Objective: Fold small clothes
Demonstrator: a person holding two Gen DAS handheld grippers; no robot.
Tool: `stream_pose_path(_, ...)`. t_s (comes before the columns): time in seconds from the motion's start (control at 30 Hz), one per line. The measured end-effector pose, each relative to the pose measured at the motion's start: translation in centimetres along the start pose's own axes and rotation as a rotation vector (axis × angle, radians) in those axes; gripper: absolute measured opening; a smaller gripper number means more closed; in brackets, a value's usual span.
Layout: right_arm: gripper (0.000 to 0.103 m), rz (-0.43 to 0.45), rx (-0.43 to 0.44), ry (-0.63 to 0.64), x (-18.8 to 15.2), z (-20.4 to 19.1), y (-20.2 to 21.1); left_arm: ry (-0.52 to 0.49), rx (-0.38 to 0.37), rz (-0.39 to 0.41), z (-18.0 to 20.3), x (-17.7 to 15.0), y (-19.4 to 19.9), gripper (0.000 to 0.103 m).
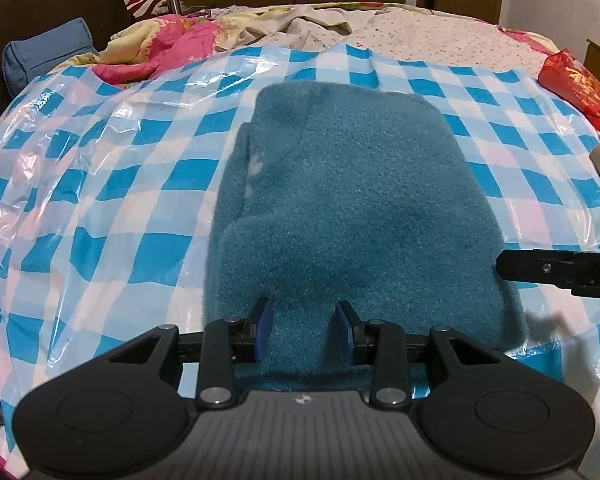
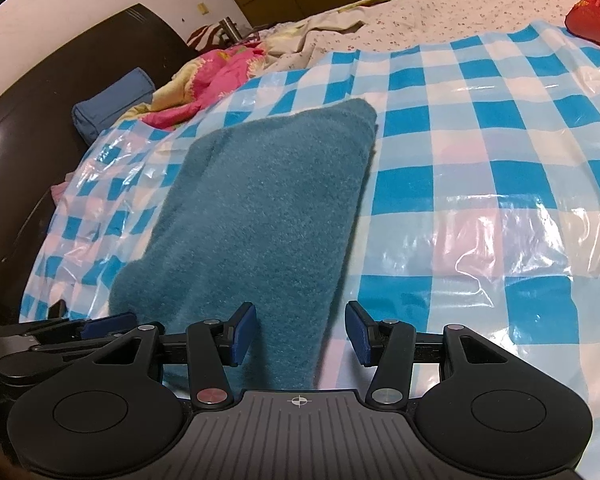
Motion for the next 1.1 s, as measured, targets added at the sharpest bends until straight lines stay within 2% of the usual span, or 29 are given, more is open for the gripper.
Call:
stream_pose_path(0.17,0.049,0.000,-0.007,-0.010,0.4,0.3,-0.4,0.018,-0.024,0.012,-0.3,0.2,0.2,0.047)
stream_pose_path(0.33,0.052,0.006,0.007,-0.032,1.0,0.7,-0.8,0.015,-0.050,0.059,-0.2,1.0,1.1,0.047)
stream_pose_path(0.5,0.061,0.003,0.020,-0.041,1.7,1.1,-1.4,0.011,-0.077,0.101,-0.2,2.7,1.3,0.051)
stream_pose_path(0.67,0.068,-0.021,0.067,-0.099,2.3,2.0,-2.5,0.007,-0.072,0.084,-0.3,3.5,-1.0,0.053)
stream_pose_path(0.83,0.069,-0.008,0.096,-0.122,3.3,2.5,-2.4,0.030,-0.114,0.159,-1.1,4.4,0.2,0.055)
stream_pose_path(0.97,0.069,-0.016,0.103,-0.124,3.9,2.4,-3.7,0.046,-0.109,0.140,-2.0,5.0,-1.6,0.055)
stream_pose_path(1.0,0.072,-0.028,0.112,-0.138,3.9,2.4,-4.3,0.050,-0.112,0.122,-2.2,4.9,-2.4,0.055)
stream_pose_path(1.1,0.075,-0.060,0.169,-0.189,3.8,2.6,-5.5,0.056,-0.132,0.100,-2.9,4.4,-3.6,0.057)
Point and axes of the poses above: each gripper's, at about its wrist camera, not at the fingertips, and y roughly against the way its jaws point, z to its right, x to its top, the point moved 5 cm from there along -y, roughly the way its jaws point, and after that the axes turned 5 degrees about -y, right-handed, at the moved point
